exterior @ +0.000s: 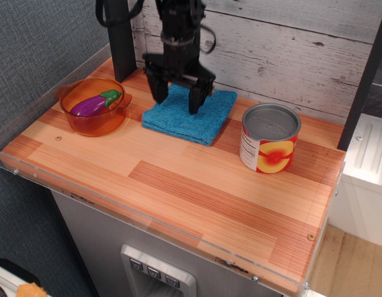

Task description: Put the napkin to the left of the can.

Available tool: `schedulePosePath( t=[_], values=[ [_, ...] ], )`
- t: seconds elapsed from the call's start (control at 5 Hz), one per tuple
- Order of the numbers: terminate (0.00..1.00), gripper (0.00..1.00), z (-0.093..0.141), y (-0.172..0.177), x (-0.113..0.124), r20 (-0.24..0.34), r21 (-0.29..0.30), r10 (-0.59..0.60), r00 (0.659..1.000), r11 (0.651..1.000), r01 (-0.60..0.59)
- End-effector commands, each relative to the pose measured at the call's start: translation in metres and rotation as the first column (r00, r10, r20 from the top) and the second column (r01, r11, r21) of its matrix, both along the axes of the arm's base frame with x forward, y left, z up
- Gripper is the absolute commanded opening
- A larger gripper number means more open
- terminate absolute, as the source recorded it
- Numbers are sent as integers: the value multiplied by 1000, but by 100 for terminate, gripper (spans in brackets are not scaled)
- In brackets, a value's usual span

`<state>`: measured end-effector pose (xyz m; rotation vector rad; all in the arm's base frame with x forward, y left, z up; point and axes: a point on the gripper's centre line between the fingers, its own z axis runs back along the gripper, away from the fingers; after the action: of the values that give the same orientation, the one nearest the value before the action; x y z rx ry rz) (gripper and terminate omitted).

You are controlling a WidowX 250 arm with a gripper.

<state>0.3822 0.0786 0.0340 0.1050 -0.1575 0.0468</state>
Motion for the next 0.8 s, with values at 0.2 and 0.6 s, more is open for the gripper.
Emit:
schedulePosePath(
  t=[0.2, 0.6],
  values=[
    [0, 100, 59, 4, -1, 117, 44, 29, 993, 998, -34],
    [0, 100, 76, -6, -25, 72, 37, 23, 997, 999, -25]
  ],
)
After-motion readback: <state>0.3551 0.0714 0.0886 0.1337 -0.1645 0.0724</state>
